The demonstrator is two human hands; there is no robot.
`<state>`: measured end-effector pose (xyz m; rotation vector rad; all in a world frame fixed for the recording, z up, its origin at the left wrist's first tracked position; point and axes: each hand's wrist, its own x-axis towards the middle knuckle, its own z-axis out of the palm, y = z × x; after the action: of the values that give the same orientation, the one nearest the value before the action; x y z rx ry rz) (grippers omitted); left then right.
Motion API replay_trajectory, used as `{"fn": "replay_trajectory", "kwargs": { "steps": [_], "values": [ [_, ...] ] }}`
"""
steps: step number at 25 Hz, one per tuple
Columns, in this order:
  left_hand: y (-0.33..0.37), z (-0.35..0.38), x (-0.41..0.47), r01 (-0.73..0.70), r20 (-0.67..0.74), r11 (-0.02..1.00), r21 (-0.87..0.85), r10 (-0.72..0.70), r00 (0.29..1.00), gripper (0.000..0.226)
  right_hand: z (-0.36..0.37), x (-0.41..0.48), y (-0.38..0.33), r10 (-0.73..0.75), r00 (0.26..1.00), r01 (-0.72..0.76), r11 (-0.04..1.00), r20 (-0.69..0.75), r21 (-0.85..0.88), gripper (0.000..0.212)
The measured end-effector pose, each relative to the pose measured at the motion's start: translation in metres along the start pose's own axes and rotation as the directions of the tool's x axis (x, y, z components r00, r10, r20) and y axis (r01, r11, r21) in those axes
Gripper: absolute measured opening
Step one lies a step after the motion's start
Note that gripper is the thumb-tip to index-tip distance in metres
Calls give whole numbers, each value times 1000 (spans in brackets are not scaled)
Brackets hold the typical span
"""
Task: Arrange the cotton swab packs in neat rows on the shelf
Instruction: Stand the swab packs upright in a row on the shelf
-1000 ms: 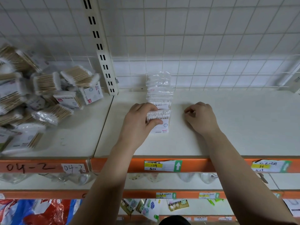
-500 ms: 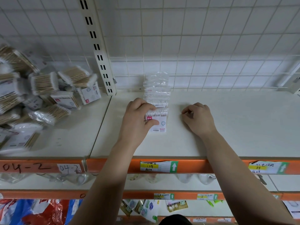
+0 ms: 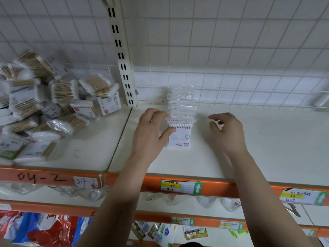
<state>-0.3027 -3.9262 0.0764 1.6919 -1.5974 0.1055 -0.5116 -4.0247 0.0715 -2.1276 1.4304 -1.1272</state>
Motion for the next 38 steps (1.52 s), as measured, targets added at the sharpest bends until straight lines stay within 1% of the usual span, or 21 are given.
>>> {"fn": "replay_trajectory", "kwargs": {
  "steps": [2, 3, 5, 7, 9, 12, 14, 17, 21, 24, 25, 28, 30, 34, 38],
  "values": [
    [-11, -14, -3, -12, -78, 998, 57, 17, 997, 28, 0, 2, -25, -72, 994, 78, 994, -80, 76, 23],
    [-17, -21, -4, -19, -107, 996, 92, 29, 994, 27, 2, 2, -37, -102, 990, 112, 989, -94, 101, 22],
    [-29, -36, -8, -7, -142, 989, 146, 28, 989, 25, 11, 3, -62, -162, 983, 173, 976, -86, 132, 21],
    [-45, -56, -16, 32, -160, 987, 158, -6, 987, 23, 28, 2, -89, -212, 976, 218, 960, -52, 175, 21],
    [-60, -76, -25, 62, -182, 985, 160, -32, 983, 20, 48, -1, -112, -245, 969, 234, 946, 21, 225, 20],
    [-86, -108, -42, 145, -187, 965, 219, -104, 977, 23, 83, -12, -145, -288, 946, 238, 927, 146, 288, 20],
    [-105, -130, -55, 205, -188, 944, 258, -159, 969, 28, 108, -20, -168, -326, 924, 252, 913, 200, 321, 20],
    [-132, -158, -72, 254, -196, 923, 290, -202, 960, 31, 143, -31, -198, -386, 880, 288, 897, 276, 336, 21],
    [-161, -186, -85, 309, -226, 913, 267, -252, 941, 28, 177, -36, -231, -414, 834, 297, 895, 366, 334, 24],
    [-181, -198, -91, 324, -228, 905, 274, -267, 936, 28, 200, -36, -253, -423, 793, 321, 902, 438, 289, 27],
    [-186, -201, -92, 318, -233, 909, 270, -258, 937, 29, 207, -35, -259, -415, 779, 324, 908, 470, 266, 29],
    [-201, -209, -93, 285, -234, 925, 251, -227, 945, 30, 227, -33, -270, -374, 742, 307, 927, 556, 213, 47],
    [-208, -213, -91, 259, -221, 938, 230, -208, 953, 30, 240, -33, -274, -377, 751, 329, 926, 543, 187, 53],
    [-218, -216, -87, 207, -213, 958, 200, -164, 963, 28, 257, -32, -275, -378, 787, 372, 921, 487, 114, 46],
    [-225, -217, -83, 185, -193, 961, 206, -145, 970, 28, 260, -33, -266, -433, 797, 386, 901, 421, 195, 37]
  ]
}}
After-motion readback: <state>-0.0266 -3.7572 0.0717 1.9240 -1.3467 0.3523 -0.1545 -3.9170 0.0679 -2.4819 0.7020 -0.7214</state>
